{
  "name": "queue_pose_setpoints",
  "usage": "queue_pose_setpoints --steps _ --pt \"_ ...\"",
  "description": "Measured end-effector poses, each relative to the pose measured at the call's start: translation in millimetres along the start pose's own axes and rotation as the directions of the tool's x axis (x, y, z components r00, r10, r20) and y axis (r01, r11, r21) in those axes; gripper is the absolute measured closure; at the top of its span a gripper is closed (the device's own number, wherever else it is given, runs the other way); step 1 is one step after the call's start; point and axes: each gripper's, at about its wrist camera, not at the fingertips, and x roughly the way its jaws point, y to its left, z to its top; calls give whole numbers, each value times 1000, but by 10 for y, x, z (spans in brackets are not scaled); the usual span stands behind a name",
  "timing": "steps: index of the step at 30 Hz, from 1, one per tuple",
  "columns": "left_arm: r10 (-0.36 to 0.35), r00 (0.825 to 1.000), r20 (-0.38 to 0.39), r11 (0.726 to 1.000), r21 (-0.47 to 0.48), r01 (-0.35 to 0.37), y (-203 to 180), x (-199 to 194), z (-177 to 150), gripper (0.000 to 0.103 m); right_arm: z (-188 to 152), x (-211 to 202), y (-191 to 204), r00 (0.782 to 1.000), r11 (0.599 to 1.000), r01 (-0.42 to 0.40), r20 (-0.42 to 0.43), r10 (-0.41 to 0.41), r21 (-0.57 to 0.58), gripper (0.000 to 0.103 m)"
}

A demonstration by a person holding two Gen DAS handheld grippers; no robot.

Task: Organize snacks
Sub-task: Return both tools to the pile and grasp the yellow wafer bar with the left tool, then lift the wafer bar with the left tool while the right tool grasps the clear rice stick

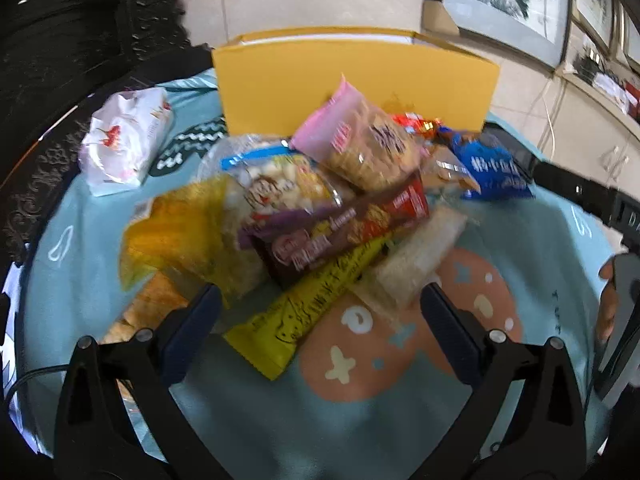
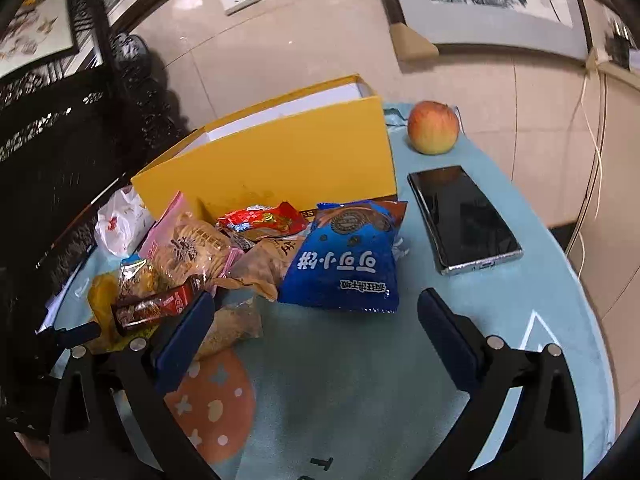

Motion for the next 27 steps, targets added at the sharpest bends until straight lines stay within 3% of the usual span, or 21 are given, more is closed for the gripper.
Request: queue_pose_setpoints --steps 3,6,7,9,11,12,19,23,27 --pt "-29 999 -33 999 18 29 -21 94 -44 8 -11 7 26 1000 1000 -8 -8 8 -9 1" --pt "-31 998 -55 999 31 32 -33 196 -64 23 -17 15 37 1000 1000 -7 -11 7 -15 1" --pt "-41 997 -64 999 29 43 -30 215 -58 36 -22 18 38 1000 1000 -5 -12 5 -15 1" --pt "-57 996 -67 998 30 59 -28 226 -45 46 -28 26 42 1000 1000 -3 -16 3 -15 1" --pt "-66 995 -70 997 38 68 -44 200 -42 74 -28 29 37 1000 1000 -3 -18 3 -14 1" --pt "-101 992 -80 994 25 103 -48 175 -39 79 -28 30 36 1000 1000 -2 -18 2 -14 1" --pt "-119 991 -61 993 -3 119 -52 11 -106 81 -38 50 61 999 999 -31 -35 30 -19 1" --pt "-132 990 -54 991 -36 130 21 8 -140 81 -87 121 173 983 987 -156 -107 152 -32 1" --pt "-162 986 -49 986 -50 160 75 48 -184 80 -142 62 437 978 965 -195 -115 176 -178 1"
